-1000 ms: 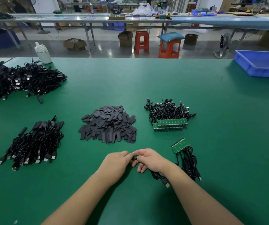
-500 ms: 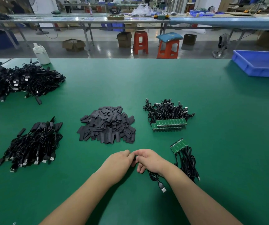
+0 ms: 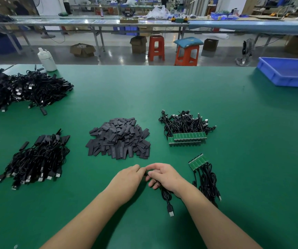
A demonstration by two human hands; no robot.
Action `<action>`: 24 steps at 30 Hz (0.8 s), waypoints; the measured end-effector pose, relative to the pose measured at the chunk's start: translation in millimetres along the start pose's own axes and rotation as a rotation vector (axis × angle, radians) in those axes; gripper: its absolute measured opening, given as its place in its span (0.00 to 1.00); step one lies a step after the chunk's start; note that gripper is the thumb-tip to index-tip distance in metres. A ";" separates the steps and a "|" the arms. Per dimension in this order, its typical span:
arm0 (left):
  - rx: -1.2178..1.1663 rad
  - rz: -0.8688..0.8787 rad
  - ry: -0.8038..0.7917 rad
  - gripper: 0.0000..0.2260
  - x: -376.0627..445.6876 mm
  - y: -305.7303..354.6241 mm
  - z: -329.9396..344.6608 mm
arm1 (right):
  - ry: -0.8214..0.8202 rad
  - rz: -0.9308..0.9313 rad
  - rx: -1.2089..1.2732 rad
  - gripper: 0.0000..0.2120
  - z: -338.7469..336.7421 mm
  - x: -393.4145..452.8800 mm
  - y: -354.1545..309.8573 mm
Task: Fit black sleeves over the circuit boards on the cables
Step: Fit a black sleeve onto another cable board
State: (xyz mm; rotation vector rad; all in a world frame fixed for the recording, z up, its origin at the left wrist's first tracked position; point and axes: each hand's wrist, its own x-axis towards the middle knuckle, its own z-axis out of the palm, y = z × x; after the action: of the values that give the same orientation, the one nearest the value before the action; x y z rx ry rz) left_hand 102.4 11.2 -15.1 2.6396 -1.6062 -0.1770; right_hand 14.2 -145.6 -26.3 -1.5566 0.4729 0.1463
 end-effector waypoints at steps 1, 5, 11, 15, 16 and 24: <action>0.000 0.002 0.000 0.18 -0.2 0.6 -0.4 | -0.003 -0.002 -0.013 0.14 0.1 0.1 0.2; 0.038 0.029 -0.027 0.16 0.3 4.8 -0.5 | -0.024 -0.004 -0.070 0.15 0.4 -0.2 0.3; -0.020 0.045 0.035 0.23 0.5 4.0 4.4 | -0.014 -0.012 -0.061 0.20 1.1 -0.8 -0.5; -0.509 -0.248 0.356 0.26 2.5 14.8 5.7 | 0.068 -0.023 0.067 0.20 2.0 -0.2 0.8; -0.642 -0.339 0.420 0.25 3.9 18.8 6.0 | 0.114 -0.032 0.117 0.18 1.8 0.2 1.1; -0.868 -0.514 0.195 0.07 2.4 41.2 1.1 | 0.358 -0.067 1.024 0.11 3.4 4.8 -12.5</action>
State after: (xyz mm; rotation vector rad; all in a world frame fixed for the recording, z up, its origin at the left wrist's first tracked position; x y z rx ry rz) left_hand 67.1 -9.9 -12.3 2.1816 -0.5456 -0.4818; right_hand 24.0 -143.6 -16.7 -0.5789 0.6373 -0.3883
